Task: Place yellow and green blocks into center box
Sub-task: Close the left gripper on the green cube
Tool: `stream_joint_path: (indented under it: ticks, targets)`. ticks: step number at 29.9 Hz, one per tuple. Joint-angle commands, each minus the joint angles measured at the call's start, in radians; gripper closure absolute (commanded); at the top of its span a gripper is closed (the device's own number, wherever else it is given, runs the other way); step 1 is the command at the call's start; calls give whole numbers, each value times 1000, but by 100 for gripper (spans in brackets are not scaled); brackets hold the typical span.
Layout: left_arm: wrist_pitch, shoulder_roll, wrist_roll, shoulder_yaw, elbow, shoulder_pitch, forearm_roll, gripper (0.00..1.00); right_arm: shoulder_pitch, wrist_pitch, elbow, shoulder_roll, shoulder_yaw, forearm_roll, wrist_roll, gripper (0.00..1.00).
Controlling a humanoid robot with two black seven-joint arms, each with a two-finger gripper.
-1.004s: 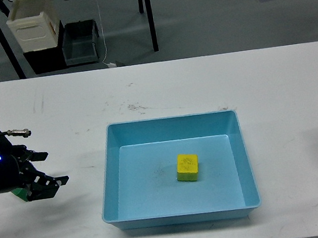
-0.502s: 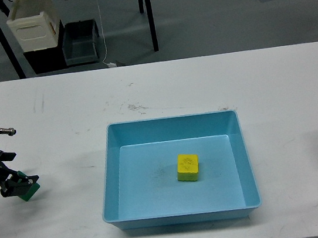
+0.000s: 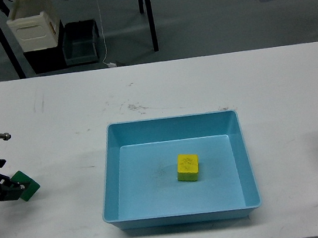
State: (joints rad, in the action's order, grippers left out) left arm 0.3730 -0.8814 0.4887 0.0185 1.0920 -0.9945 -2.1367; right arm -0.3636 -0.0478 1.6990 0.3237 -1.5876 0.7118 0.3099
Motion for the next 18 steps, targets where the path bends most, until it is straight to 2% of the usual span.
stream_joint_path:
  ticks: [1,18]
  targets:
    - [1,4,0,0,3,1,11,2,0,0,-1,0,3,0,0,0]
    - [12,38,0,37,-6,10,40,4,-12,2,-2,0,3,0,0,0]
